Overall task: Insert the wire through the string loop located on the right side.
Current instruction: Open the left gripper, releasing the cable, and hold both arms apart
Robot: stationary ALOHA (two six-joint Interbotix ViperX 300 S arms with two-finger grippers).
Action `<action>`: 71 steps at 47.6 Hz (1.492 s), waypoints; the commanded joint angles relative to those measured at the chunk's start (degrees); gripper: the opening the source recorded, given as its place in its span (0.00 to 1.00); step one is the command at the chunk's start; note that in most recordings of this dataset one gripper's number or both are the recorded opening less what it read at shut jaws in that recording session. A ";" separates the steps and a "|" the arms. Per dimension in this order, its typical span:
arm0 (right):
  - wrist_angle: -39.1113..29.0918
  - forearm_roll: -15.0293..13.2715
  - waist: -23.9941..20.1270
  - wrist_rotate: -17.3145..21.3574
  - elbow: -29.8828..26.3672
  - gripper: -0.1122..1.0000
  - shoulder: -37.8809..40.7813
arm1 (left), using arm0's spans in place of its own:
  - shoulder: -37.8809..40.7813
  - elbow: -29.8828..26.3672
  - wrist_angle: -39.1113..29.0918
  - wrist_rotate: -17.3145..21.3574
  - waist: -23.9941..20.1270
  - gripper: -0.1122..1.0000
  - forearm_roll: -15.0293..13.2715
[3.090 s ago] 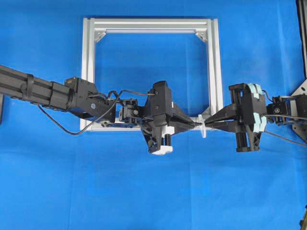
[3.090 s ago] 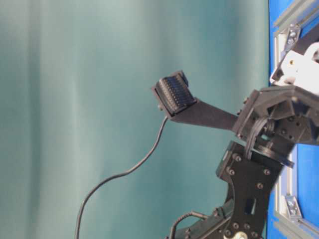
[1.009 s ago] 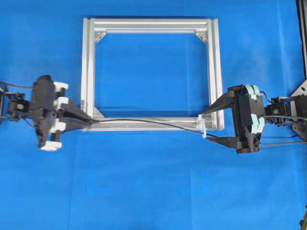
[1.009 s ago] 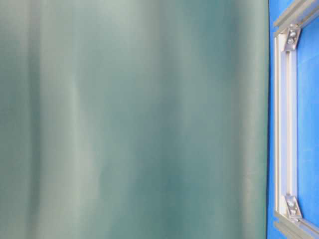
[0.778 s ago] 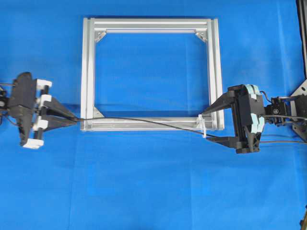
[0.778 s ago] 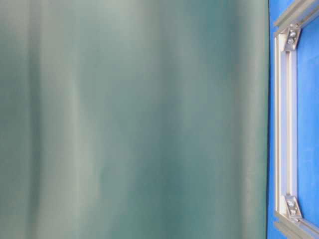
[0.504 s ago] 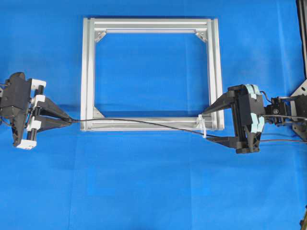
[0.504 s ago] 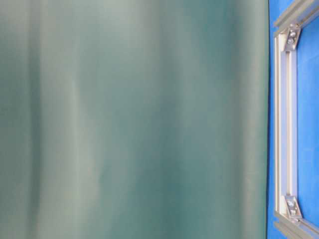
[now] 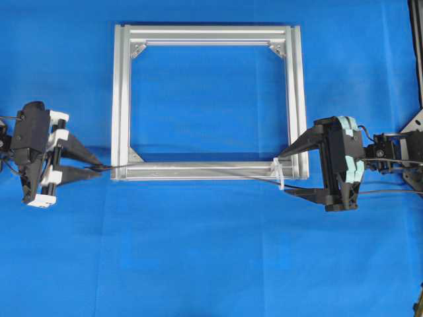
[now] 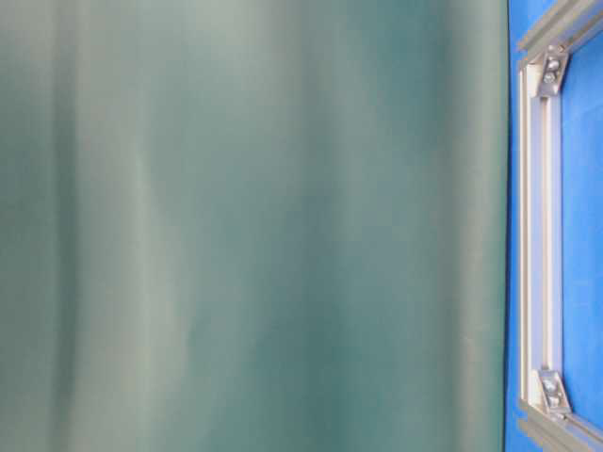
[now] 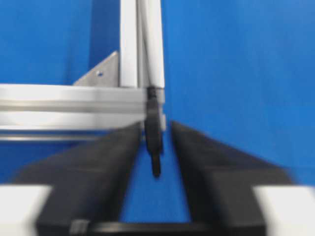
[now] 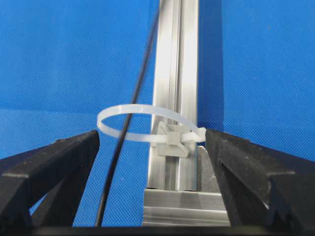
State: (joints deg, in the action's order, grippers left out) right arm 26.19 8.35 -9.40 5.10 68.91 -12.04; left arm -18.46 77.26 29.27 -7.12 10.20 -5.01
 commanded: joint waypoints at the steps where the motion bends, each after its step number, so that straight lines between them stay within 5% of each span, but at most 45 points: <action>1: -0.26 0.00 -0.09 -0.09 -0.88 0.94 -0.35 | -0.09 -0.79 -0.53 -0.09 0.09 0.49 0.09; 7: -0.44 0.18 -0.09 -0.09 -0.88 0.94 -0.35 | 0.00 -0.97 -2.64 -0.09 -0.44 0.81 0.09; 11: -0.44 0.18 -0.09 -0.09 -0.88 0.94 -0.44 | 0.09 -1.14 -3.96 -0.18 -1.76 0.91 0.09; 27: -1.49 0.00 0.00 -0.09 -1.14 0.94 -2.20 | -1.23 -2.29 -4.48 -0.18 -2.46 0.86 0.09; 49: -16.96 -0.26 0.88 -0.53 -5.19 0.94 -14.41 | -6.15 -9.32 -11.25 0.79 -2.64 0.86 0.09; 71: -18.37 -0.35 1.32 -0.53 -4.83 0.94 -17.49 | -7.56 -10.46 -12.66 3.43 -3.08 0.86 0.18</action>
State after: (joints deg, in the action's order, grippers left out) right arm 7.56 8.09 -8.09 4.66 64.86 -29.18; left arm -25.58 67.76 16.35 -3.69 7.38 -5.01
